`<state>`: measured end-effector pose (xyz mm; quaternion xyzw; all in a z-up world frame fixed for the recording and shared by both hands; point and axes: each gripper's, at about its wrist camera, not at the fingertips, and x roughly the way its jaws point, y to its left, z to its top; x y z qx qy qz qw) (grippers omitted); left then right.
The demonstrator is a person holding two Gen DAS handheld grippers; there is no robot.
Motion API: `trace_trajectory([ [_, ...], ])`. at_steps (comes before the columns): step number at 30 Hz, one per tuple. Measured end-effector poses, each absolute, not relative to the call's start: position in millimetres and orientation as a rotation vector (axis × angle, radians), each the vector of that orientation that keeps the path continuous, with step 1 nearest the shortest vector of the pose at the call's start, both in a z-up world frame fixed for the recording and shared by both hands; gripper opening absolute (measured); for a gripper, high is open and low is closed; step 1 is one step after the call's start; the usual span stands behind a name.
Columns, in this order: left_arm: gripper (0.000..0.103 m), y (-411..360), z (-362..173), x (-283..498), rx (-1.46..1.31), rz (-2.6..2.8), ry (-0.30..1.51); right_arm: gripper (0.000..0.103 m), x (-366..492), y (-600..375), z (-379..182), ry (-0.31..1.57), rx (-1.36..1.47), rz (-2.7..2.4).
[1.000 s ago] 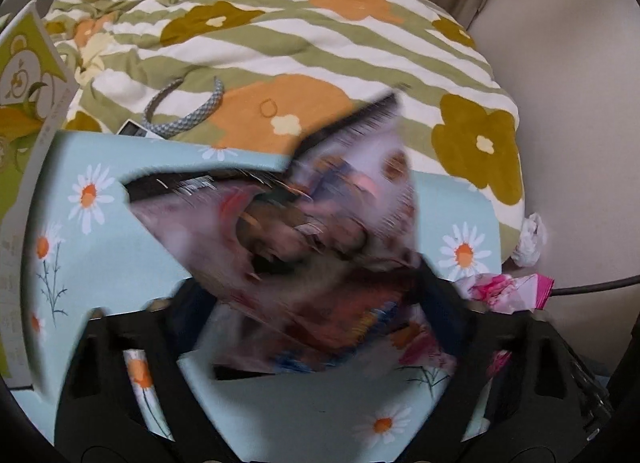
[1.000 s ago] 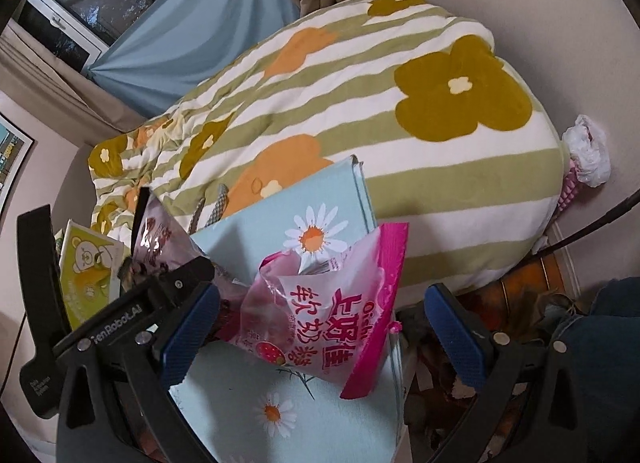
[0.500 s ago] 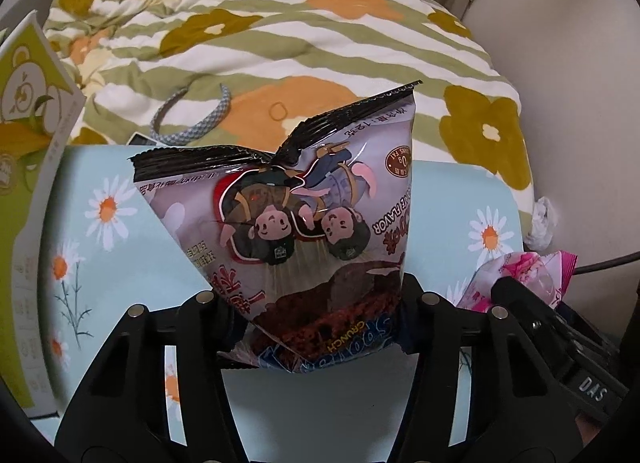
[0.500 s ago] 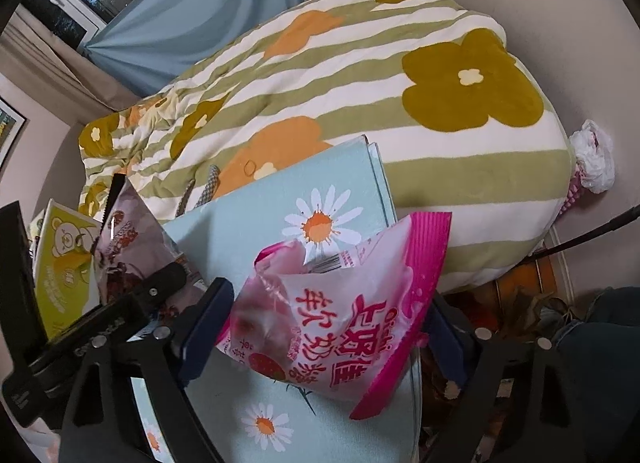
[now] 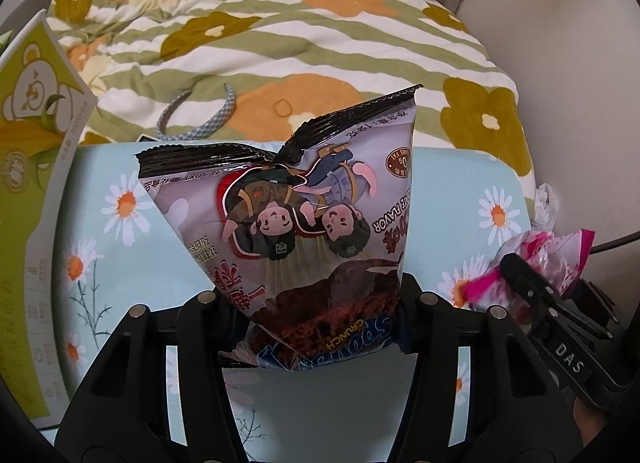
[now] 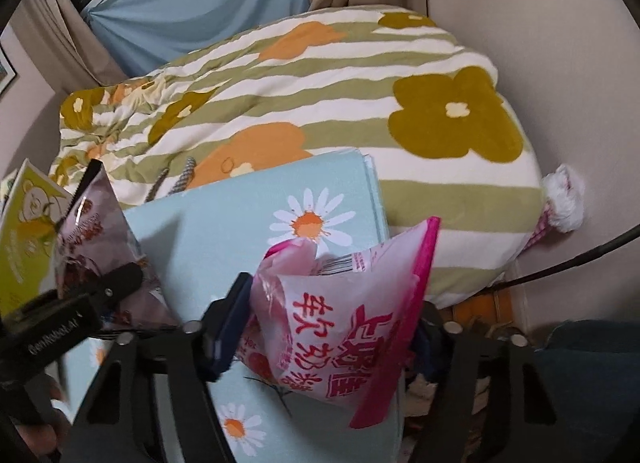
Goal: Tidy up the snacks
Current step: 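Carry both bags into the yellow box and open both tools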
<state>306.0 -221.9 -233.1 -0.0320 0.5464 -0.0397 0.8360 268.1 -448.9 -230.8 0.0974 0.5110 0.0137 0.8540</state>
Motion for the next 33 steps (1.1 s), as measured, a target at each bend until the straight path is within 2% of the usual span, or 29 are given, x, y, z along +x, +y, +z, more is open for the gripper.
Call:
trace_trajectory([
  [6, 0.052, -223.8, -224.2, 296.3, -0.046, -0.092, 1.146, 0.045, 259.9, -451.6, -224.7, 1.038, 0.174, 0.012],
  [12, 0.052, -223.4, -197.9, 284.9, -0.036, -0.102, 1.105, 0.045, 245.9, -454.2, -207.1, 1.01, 0.167, -0.015],
  [20, 0.052, -211.6, -138.1, 257.8, -0.048, -0.109, 1.011, 0.044, 226.6, -444.1, -155.4, 0.935, 0.16, 0.036],
  [26, 0.052, -173.6, -79.4, 225.6, -0.07, -0.112, 0.926, 0.044, 213.3, -407.8, -97.4, 0.853, 0.148, 0.133],
  [33, 0.052, -86.8, -29.4, 191.0, -0.072, -0.066, 0.849, 0.044, 193.9, -333.0, -40.3, 0.765, 0.132, 0.255],
])
